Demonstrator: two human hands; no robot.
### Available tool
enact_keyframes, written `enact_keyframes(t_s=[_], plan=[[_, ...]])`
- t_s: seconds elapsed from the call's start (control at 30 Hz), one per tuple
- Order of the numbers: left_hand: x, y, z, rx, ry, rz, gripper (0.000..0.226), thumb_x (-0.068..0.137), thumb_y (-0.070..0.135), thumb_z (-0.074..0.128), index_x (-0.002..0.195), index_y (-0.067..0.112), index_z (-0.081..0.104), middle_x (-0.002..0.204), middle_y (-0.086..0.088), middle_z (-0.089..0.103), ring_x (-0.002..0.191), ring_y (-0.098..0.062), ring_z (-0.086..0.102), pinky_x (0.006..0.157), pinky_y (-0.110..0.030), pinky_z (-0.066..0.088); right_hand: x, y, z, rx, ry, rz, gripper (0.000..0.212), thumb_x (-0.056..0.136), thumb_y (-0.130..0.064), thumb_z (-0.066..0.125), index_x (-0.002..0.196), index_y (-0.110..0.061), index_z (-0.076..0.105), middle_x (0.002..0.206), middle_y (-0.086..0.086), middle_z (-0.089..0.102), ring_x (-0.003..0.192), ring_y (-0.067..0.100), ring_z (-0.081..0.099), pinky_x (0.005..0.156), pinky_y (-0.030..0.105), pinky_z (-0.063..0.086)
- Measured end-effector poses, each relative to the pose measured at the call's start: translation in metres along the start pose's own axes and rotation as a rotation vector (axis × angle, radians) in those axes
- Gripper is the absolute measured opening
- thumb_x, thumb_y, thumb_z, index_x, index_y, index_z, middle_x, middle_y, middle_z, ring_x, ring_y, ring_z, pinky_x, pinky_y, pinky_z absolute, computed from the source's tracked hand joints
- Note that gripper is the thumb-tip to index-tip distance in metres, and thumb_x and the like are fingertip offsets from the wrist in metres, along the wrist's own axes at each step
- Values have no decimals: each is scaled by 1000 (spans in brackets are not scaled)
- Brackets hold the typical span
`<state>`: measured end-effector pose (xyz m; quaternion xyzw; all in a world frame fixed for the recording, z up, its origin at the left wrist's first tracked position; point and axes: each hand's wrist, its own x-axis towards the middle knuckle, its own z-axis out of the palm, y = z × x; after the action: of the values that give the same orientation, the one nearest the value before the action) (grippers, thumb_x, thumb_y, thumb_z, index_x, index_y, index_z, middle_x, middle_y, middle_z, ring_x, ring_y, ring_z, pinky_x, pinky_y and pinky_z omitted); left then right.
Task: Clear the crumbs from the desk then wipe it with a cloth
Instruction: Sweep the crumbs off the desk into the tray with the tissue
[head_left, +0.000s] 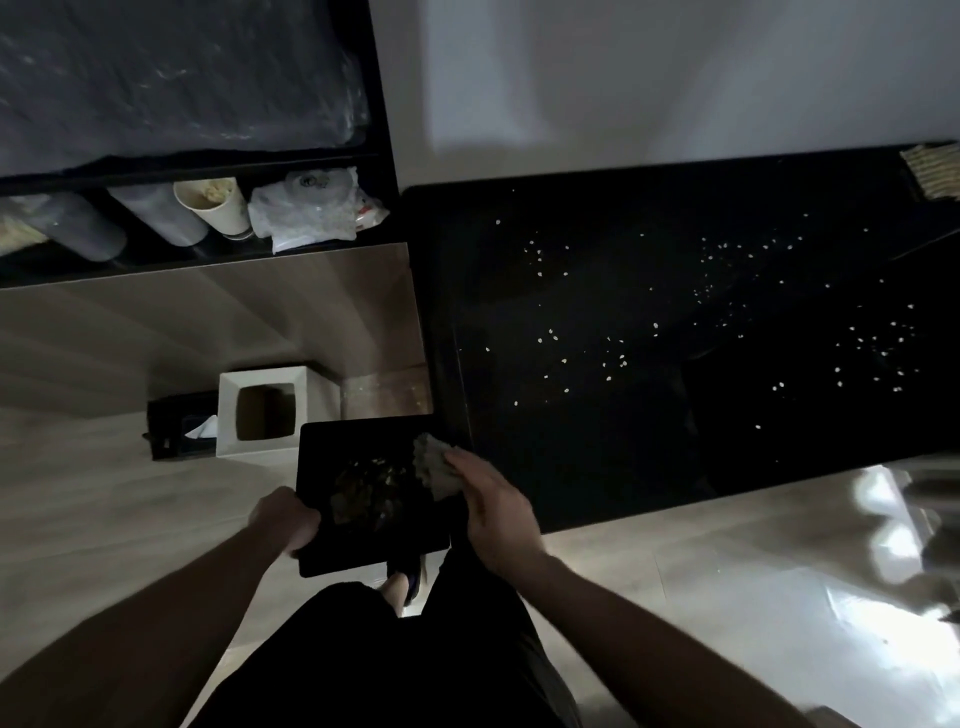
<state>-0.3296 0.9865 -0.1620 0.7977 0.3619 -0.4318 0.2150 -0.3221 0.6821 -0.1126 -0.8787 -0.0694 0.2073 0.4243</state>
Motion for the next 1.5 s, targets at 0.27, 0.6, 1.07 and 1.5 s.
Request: enact_keyframes(t_s=[0.27, 0.6, 1.07, 1.5], plan=[[11, 6, 0, 4, 52, -47, 23, 82, 17, 59, 96, 0, 67, 91, -19, 72, 84, -36, 72, 70, -38, 59, 56, 75, -131, -20, 458, 245, 55, 105, -14, 49, 154, -38, 44, 156, -6, 51, 142, 18, 51, 116, 41, 45], [24, 12, -1, 30, 48, -37, 22, 83, 18, 57, 94, 2, 67, 90, -18, 73, 82, -35, 72, 63, -32, 56, 81, 90, -73, -314, 272, 317, 61, 104, -13, 46, 161, -30, 34, 175, -3, 6, 162, 28, 4, 128, 59, 7], [20, 10, -10, 63, 43, 94, 31, 91, 25, 59, 100, -4, 66, 100, -21, 72, 94, -36, 70, 66, -31, 48, 18, -29, 63, 85, -31, 128, 57, 106, -10, 43, 156, -36, 41, 164, -11, 39, 153, 6, 32, 123, 32, 34], [16, 26, -18, -27, 40, 32, 20, 85, 17, 58, 94, 1, 64, 93, -16, 69, 88, -34, 69, 69, -33, 54, 91, 35, -117, 74, 549, 227, 51, 108, -10, 46, 155, -30, 47, 160, -3, 47, 149, 14, 42, 121, 35, 38]])
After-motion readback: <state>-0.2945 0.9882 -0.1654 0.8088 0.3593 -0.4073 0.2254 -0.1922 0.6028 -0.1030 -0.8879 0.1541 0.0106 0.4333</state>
